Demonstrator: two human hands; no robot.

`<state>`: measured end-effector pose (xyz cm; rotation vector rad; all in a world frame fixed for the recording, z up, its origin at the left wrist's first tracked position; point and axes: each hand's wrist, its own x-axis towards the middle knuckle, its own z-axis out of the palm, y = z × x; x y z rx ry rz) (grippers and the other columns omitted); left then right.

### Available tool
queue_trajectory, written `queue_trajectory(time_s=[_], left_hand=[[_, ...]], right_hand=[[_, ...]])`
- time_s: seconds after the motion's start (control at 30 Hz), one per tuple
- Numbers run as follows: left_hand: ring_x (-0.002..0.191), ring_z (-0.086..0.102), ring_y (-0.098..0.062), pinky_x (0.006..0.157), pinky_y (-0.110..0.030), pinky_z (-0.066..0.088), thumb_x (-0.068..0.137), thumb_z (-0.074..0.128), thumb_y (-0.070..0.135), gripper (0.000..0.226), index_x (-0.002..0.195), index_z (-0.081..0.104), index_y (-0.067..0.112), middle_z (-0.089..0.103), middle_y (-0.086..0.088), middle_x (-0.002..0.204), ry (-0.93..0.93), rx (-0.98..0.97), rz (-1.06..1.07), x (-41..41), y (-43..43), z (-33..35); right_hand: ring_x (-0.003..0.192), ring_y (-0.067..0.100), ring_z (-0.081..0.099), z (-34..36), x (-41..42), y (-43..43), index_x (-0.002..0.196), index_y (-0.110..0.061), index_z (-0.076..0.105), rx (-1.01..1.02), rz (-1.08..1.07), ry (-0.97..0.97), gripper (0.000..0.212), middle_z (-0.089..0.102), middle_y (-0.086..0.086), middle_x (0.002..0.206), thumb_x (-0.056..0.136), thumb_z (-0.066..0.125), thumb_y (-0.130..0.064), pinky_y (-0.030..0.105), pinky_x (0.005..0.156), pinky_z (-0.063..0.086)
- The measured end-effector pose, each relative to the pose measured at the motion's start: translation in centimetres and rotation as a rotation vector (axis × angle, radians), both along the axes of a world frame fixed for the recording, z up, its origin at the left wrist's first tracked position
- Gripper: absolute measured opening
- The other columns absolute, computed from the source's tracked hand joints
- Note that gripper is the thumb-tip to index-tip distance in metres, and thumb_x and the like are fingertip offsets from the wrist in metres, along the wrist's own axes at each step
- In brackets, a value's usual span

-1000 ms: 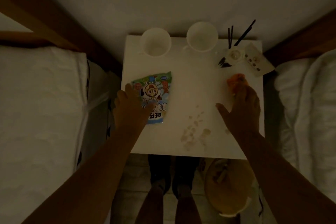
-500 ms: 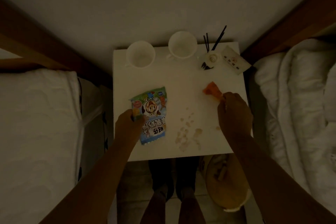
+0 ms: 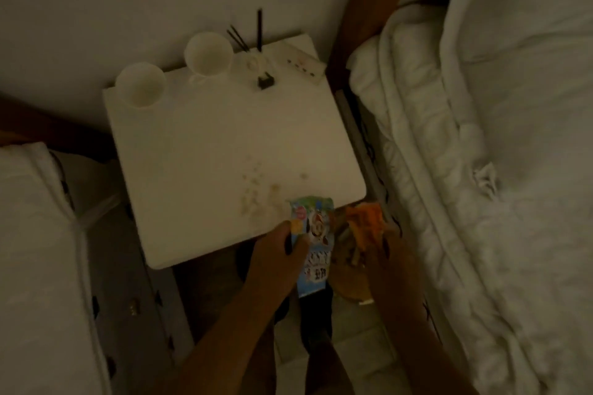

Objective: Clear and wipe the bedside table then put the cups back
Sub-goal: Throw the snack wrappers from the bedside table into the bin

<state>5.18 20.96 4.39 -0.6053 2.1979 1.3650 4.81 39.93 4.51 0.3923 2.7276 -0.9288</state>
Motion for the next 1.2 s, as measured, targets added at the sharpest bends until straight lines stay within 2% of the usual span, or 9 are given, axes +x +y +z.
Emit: queue_trajectory(time_s=[0.03, 0.1, 0.2, 0.33, 0.5, 0.7, 0.83, 0.93, 1.2], left_hand=[[0.076, 0.060, 0.008, 0.066, -0.012, 0.052, 0.097, 0.054, 0.035, 0.030, 0.122, 0.058, 0.020, 0.066, 0.003, 0.104, -0.011, 0.023, -0.043, 0.8, 1.8, -0.7], [0.083, 0.062, 0.003, 0.069, -0.009, 0.051, 0.097, 0.054, 0.033, 0.029, 0.122, 0.059, 0.017, 0.066, 0.004, 0.109, -0.046, 0.045, -0.109, 2.5, 5.0, -2.5], [0.090, 0.067, -0.015, 0.079, -0.033, 0.058, 0.097, 0.053, 0.031, 0.028, 0.111, 0.062, 0.008, 0.069, -0.007, 0.105, -0.116, 0.006, -0.133, 4.3, 8.7, -5.2], [0.089, 0.067, -0.022, 0.080, -0.043, 0.058, 0.097, 0.054, 0.027, 0.027, 0.105, 0.062, 0.002, 0.069, -0.014, 0.102, -0.184, -0.003, -0.081, 5.4, 11.7, -8.8], [0.088, 0.068, -0.023, 0.077, -0.044, 0.058, 0.098, 0.052, 0.030, 0.029, 0.105, 0.063, 0.004, 0.070, -0.013, 0.100, -0.241, -0.062, -0.057, 5.9, 13.0, -12.4], [0.085, 0.068, -0.020, 0.074, -0.040, 0.059, 0.096, 0.052, 0.035, 0.027, 0.103, 0.063, 0.010, 0.070, -0.008, 0.099, -0.205, -0.148, -0.113, 5.7, 13.7, -14.9], [0.085, 0.067, -0.022, 0.075, -0.041, 0.058, 0.095, 0.052, 0.039, 0.029, 0.111, 0.061, 0.017, 0.070, -0.006, 0.097, -0.229, -0.080, -0.101, 5.3, 14.1, -15.6], [0.080, 0.065, -0.025, 0.073, -0.042, 0.056, 0.095, 0.053, 0.036, 0.029, 0.091, 0.062, 0.009, 0.066, -0.010, 0.086, -0.242, -0.063, -0.094, 5.2, 13.9, -15.4], [0.068, 0.058, -0.017, 0.061, -0.035, 0.049, 0.096, 0.051, 0.034, 0.020, 0.084, 0.053, 0.018, 0.059, -0.002, 0.076, -0.059, -0.223, -0.122, 1.5, 6.8, -8.2]], right_hand=[[0.072, 0.014, 0.057, -0.9, 1.4, 1.5, 0.102, -0.017, 0.059, 0.024, -0.036, -0.064, 0.053, 0.060, -0.003, 0.084, 0.084, 0.036, -0.061, 0.023, 0.059, 0.037], [0.076, 0.023, 0.061, -3.1, 3.9, 4.6, 0.102, -0.017, 0.059, 0.045, -0.085, -0.183, 0.042, 0.064, 0.003, 0.087, 0.090, 0.042, -0.054, 0.031, 0.063, 0.043], [0.072, 0.019, 0.063, -6.0, 5.7, 7.6, 0.098, -0.026, 0.058, 0.038, -0.098, -0.239, 0.030, 0.064, -0.003, 0.083, 0.093, 0.045, -0.053, 0.029, 0.058, 0.045], [0.083, 0.017, 0.065, -9.4, 5.9, 9.2, 0.131, -0.032, 0.040, 0.013, -0.069, -0.308, 0.051, 0.066, -0.003, 0.096, 0.092, 0.041, -0.064, 0.043, 0.074, 0.056], [0.069, 0.013, 0.065, -12.6, 5.8, 10.0, 0.098, -0.033, 0.054, -0.011, -0.115, -0.417, 0.038, 0.066, -0.005, 0.078, 0.089, 0.042, -0.068, 0.042, 0.066, 0.057], [0.071, 0.014, 0.060, -15.0, 5.8, 10.0, 0.101, -0.022, 0.062, 0.052, -0.084, -0.496, 0.042, 0.064, -0.004, 0.082, 0.093, 0.046, -0.059, 0.023, 0.054, 0.034], [0.079, 0.021, 0.062, -15.4, 5.4, 10.0, 0.106, -0.014, 0.063, 0.098, 0.011, -0.533, 0.029, 0.067, 0.004, 0.094, 0.097, 0.051, -0.039, 0.024, 0.060, 0.035], [0.084, 0.025, 0.063, -14.5, 4.8, 9.8, 0.106, -0.011, 0.061, 0.079, 0.031, -0.507, 0.029, 0.066, 0.010, 0.102, 0.097, 0.051, -0.036, 0.027, 0.065, 0.039], [0.066, 0.009, 0.056, -7.6, -0.5, 4.9, 0.093, -0.027, 0.055, 0.104, 0.205, -0.322, 0.008, 0.052, -0.012, 0.073, 0.096, 0.051, -0.033, 0.025, 0.054, 0.039]])
